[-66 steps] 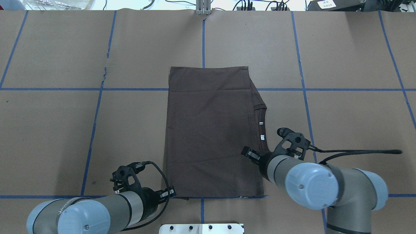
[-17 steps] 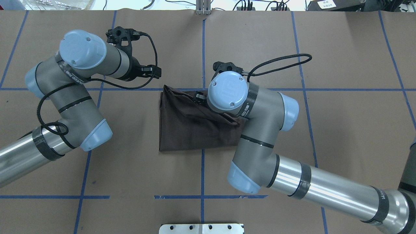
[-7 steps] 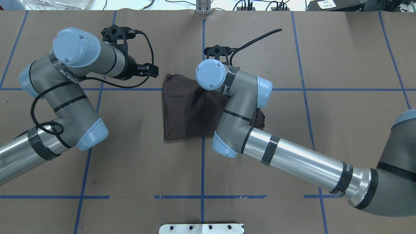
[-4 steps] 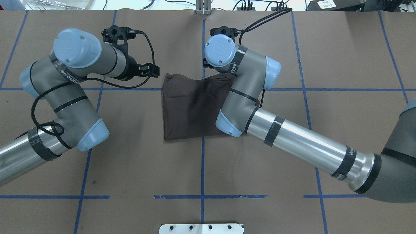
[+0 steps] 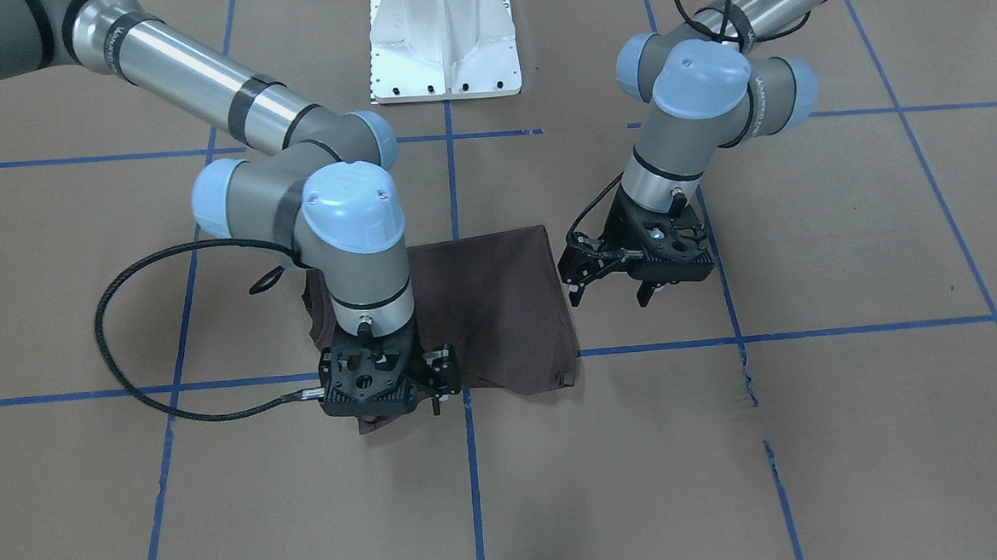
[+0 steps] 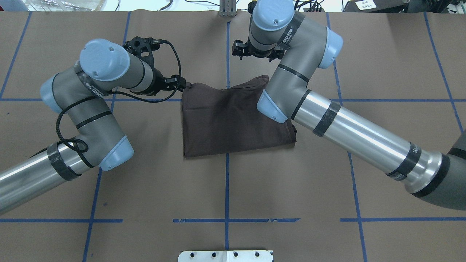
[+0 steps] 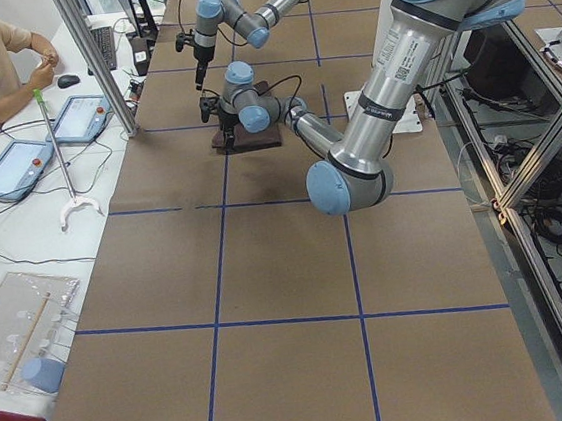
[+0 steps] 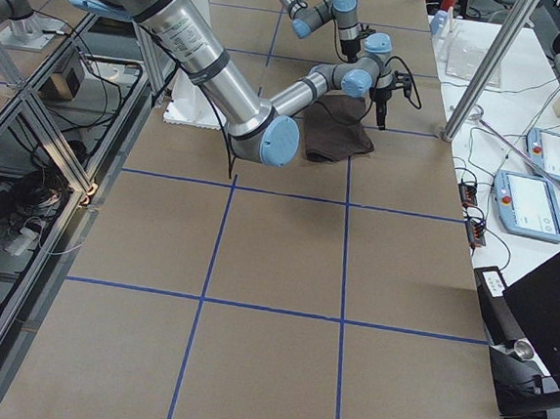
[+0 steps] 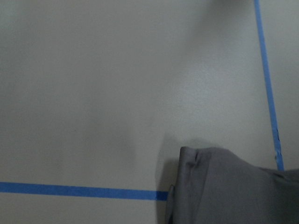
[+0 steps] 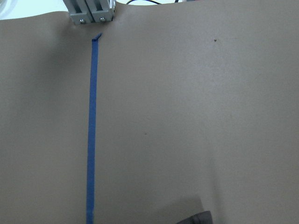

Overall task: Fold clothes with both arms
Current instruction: 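Release the shirt and raise both grippers above the folded shirt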

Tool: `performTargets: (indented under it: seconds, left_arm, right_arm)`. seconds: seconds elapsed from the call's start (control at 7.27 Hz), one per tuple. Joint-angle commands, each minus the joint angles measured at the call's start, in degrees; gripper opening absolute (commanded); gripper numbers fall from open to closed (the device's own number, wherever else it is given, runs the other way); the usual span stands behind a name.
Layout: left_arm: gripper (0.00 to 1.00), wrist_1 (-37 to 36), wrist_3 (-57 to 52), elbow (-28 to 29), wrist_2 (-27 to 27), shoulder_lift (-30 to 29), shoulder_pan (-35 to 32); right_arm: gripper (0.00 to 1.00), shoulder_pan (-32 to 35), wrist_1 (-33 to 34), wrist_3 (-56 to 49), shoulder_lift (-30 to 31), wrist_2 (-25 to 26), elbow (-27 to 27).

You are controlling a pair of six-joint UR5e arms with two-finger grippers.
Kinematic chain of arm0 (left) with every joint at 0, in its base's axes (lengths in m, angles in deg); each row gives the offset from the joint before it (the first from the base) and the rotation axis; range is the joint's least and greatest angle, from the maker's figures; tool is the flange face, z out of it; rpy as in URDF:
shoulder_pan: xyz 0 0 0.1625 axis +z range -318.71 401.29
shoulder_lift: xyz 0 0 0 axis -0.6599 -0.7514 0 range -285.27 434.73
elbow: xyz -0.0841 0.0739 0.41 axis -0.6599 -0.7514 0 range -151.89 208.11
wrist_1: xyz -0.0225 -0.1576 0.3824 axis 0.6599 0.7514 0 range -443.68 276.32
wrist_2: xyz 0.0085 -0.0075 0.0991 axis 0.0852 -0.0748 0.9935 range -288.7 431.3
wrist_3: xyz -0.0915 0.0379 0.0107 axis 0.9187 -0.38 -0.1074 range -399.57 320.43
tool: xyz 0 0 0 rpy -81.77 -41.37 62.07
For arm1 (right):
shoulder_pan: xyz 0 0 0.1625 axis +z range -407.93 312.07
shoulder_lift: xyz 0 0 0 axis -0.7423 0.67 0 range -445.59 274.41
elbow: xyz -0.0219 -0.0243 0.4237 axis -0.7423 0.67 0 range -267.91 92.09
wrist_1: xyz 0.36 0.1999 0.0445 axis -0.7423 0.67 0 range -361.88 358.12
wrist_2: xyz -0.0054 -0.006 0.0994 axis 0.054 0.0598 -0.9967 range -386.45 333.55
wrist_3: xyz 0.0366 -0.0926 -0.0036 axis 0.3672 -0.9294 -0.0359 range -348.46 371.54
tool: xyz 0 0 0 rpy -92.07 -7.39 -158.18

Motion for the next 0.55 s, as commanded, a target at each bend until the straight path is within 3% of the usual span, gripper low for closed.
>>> performTargets:
  seconds: [0.0, 0.41]
  left_arm:
    - [0.45, 3.3, 2.6, 9.3, 1.6, -5.7, 0.2]
    - [0.41, 7.5, 2.4, 16.0, 3.5, -8.1, 0.4]
  right_arm:
    - [1.00, 0.9, -0.1, -0.9, 1.5, -0.8, -1.1]
    - [1.00, 0.9, -0.1, -0.9, 2.2, -0.8, -1.5]
